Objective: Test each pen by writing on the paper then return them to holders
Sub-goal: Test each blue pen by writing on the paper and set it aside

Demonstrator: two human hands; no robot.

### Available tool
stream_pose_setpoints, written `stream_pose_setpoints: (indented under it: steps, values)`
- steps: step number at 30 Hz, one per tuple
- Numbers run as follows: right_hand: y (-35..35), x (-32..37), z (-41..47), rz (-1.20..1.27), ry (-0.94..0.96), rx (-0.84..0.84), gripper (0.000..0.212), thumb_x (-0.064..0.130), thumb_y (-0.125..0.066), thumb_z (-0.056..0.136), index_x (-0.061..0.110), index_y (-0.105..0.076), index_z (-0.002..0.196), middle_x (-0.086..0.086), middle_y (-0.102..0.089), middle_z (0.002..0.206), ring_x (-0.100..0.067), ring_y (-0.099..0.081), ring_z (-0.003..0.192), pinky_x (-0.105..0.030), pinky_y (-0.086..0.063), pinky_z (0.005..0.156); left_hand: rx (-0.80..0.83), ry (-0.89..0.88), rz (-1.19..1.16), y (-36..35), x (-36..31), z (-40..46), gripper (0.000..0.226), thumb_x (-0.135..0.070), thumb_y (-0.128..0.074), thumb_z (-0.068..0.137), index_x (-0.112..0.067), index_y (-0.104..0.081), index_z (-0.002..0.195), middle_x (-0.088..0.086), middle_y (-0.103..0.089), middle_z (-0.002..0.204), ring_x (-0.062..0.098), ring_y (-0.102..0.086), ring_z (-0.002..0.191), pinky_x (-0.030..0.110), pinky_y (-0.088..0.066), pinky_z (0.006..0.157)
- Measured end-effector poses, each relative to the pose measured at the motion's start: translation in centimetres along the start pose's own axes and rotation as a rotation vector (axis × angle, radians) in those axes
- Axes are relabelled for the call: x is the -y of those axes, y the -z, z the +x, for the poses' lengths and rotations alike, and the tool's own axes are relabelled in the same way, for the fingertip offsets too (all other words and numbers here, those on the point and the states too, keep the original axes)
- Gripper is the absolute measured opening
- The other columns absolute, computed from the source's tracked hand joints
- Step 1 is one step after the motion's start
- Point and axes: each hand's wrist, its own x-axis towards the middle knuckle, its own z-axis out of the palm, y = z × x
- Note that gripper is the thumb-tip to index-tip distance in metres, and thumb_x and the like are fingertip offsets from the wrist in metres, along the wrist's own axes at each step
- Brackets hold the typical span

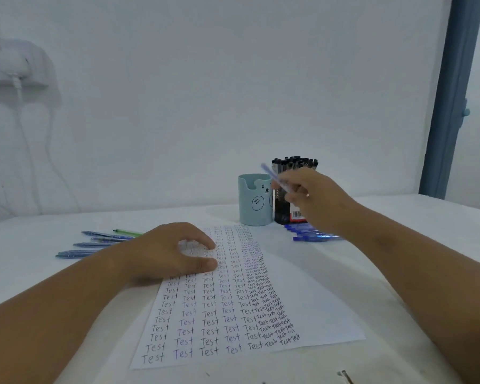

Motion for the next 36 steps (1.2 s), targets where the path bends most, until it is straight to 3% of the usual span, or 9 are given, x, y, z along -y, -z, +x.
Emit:
stream_pose_setpoints:
  steps: [3,6,11,17,22,25,31,33,36]
  values:
    - [1.4,-0.8,0.0,-0.267,-0.010,0.161,0.029,0.005,-0.066,0.092,0.030,-0.075,0.105,0.010,-0.068,0.086,-0.004,-0.059,0.077,-0.019,-0.044,0.064,0.000,0.002,0.014,0.0,0.2,0.3,0.074,-0.096,-0.063,0.041,-0.062,-0.063,0.107,-0.034,-0.052,0.129,-0.008,-0.043,0.126,0.036,-0.033,0.115]
    - [2.4,-1.0,-0.1,-0.384,-0.118,0.348,0.035,0.001,-0.068,0.082,0.036,-0.072,0.087,0.013,-0.074,0.075,0.007,-0.060,0.069,-0.020,-0.044,0.066,0.008,-0.003,0.010,0.0,0.4,0.5,0.076,-0.097,-0.061,0.039,-0.062,-0.063,0.107,-0.032,-0.052,0.130,-0.008,-0.043,0.126,0.035,-0.033,0.114]
    - [2.9,-0.9,-0.5,-0.537,-0.254,0.535,0.023,0.013,-0.086,0.074,0.033,-0.076,0.078,0.011,-0.072,0.084,-0.012,-0.066,0.084,-0.030,-0.056,0.082,0.025,-0.007,0.004,0.1,0.4,0.7,0.074,-0.094,-0.064,0.040,-0.061,-0.063,0.107,-0.030,-0.051,0.133,-0.005,-0.042,0.128,0.032,-0.031,0.112]
    - [2.6,-1.2,-0.4,-0.603,-0.244,0.485,0.035,0.001,-0.083,0.075,0.030,-0.064,0.077,0.013,-0.058,0.077,-0.018,-0.061,0.088,-0.031,-0.055,0.086,0.024,0.004,0.014,0.1,0.3,0.8,0.065,-0.086,-0.068,0.048,-0.059,-0.065,0.107,-0.029,-0.051,0.133,-0.005,-0.043,0.127,0.030,-0.031,0.111]
    - [2.1,-1.0,-0.7,-0.575,-0.174,0.481,0.040,-0.009,-0.064,0.076,0.030,-0.060,0.074,0.014,-0.054,0.079,-0.012,-0.056,0.077,-0.026,-0.050,0.070,0.015,0.019,-0.001,0.0,0.1,0.8,0.057,-0.078,-0.071,0.055,-0.057,-0.065,0.107,-0.028,-0.050,0.134,-0.002,-0.043,0.128,0.030,-0.031,0.109]
    - [1.0,0.1,-0.9,-0.487,-0.053,0.419,0.034,-0.003,-0.057,0.079,0.031,-0.058,0.077,0.015,-0.053,0.083,-0.011,-0.054,0.079,-0.020,-0.039,0.063,0.019,0.020,0.007,0.0,0.0,0.7,0.061,-0.081,-0.070,0.052,-0.057,-0.065,0.108,-0.028,-0.049,0.136,-0.001,-0.042,0.129,0.029,-0.030,0.109]
    - [-3.7,2.8,-1.7,-0.283,0.210,0.393,0.011,0.023,-0.063,0.096,0.028,-0.064,0.106,0.012,-0.059,0.101,0.002,-0.050,0.080,-0.018,-0.039,0.071,0.027,0.036,0.027,0.2,-0.5,0.5,0.060,-0.080,-0.071,0.052,-0.057,-0.066,0.108,-0.026,-0.050,0.137,0.001,-0.042,0.132,0.032,-0.030,0.113]
    - [-5.1,3.2,-2.0,-0.265,0.250,0.409,0.018,0.036,-0.060,0.099,0.031,-0.063,0.115,0.015,-0.056,0.106,0.004,-0.048,0.084,-0.017,-0.039,0.075,0.019,0.032,0.047,0.3,-0.5,0.4,0.051,-0.075,-0.074,0.061,-0.056,-0.066,0.108,-0.026,-0.053,0.133,-0.001,-0.045,0.128,0.032,-0.033,0.111]
    - [-6.1,3.3,-2.3,-0.255,0.273,0.429,0.024,0.045,-0.056,0.099,0.034,-0.062,0.119,0.017,-0.055,0.109,0.005,-0.049,0.092,-0.022,-0.044,0.085,-0.129,-0.002,0.031,1.3,-0.4,0.2,0.025,-0.054,-0.075,0.081,-0.046,-0.071,0.104,-0.023,-0.062,0.119,-0.005,-0.054,0.114,0.027,-0.041,0.099]
